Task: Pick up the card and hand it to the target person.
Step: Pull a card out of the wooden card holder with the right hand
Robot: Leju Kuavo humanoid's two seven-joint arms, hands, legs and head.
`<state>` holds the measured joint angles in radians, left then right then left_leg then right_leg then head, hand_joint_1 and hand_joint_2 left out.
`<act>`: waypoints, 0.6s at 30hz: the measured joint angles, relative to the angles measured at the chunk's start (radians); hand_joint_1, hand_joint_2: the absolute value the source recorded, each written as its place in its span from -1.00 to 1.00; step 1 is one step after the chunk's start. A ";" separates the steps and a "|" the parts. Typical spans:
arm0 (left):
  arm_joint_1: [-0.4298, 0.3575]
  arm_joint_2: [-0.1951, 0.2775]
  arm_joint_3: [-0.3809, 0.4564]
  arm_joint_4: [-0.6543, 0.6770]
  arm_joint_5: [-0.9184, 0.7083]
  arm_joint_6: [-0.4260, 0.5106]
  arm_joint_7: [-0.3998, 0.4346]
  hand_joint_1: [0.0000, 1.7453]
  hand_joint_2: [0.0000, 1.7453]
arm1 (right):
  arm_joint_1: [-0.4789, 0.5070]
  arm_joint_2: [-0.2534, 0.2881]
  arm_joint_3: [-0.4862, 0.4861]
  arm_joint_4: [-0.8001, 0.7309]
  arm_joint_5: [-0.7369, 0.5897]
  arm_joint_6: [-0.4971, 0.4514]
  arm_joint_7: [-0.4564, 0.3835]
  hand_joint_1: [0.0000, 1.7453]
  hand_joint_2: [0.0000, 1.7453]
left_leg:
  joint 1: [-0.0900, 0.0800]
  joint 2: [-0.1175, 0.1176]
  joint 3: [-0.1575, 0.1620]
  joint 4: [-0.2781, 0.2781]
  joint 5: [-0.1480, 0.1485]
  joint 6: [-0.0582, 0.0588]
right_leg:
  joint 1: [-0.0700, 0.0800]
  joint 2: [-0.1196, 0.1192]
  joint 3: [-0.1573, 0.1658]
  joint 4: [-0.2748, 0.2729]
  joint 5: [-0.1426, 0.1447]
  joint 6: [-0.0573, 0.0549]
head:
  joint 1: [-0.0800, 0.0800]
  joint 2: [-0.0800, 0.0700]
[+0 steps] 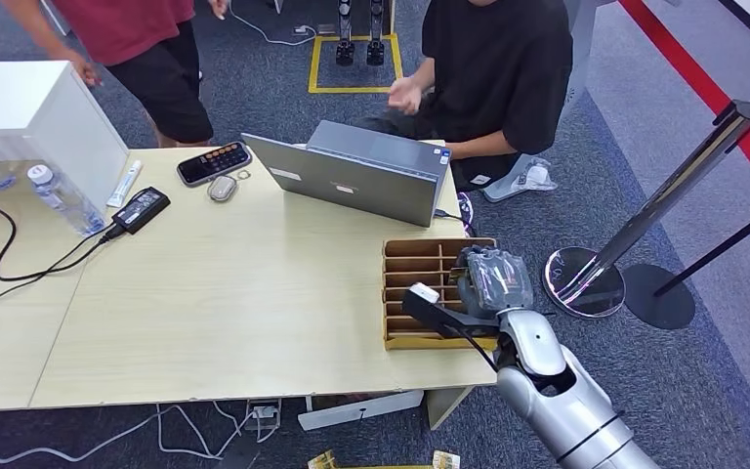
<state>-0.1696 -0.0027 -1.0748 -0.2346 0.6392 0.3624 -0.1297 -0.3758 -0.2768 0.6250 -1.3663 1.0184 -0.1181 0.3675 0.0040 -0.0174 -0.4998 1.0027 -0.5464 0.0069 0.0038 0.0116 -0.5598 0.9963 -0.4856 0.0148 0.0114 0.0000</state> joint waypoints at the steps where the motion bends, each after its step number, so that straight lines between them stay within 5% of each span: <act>1: 0.000 0.000 0.000 0.000 -0.001 0.000 0.000 -1.00 -1.00 | 0.000 0.000 0.001 0.000 0.003 0.004 0.001 0.22 1.00 | 0.000 0.000 0.000 0.000 0.000 0.000 | 0.000 0.000 0.000 0.000 0.000 0.000 | 0.000 0.000; 8: 0.000 0.000 -0.001 0.000 -0.004 0.000 0.001 -1.00 -1.00 | 0.000 0.000 0.005 0.008 0.017 0.030 0.009 0.13 1.00 | 0.000 0.000 0.000 0.000 0.000 0.000 | 0.000 0.000 0.000 0.000 0.000 0.000 | 0.000 0.000; 18: 0.000 0.000 -0.001 0.000 -0.005 0.000 0.001 -1.00 -1.00 | -0.012 -0.001 0.015 0.017 0.024 0.043 0.011 0.56 1.00 | 0.000 0.000 0.000 0.000 0.000 0.000 | 0.000 0.000 0.000 0.000 0.000 0.000 | 0.000 0.000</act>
<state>-0.1697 -0.0028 -1.0754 -0.2346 0.6342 0.3624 -0.1286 -0.3876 -0.2776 0.6396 -1.3497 1.0428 -0.0754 0.3780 0.0040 -0.0172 -0.4993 1.0027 -0.5464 0.0069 0.0038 0.0119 -0.5596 0.9962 -0.4856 0.0148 0.0114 0.0000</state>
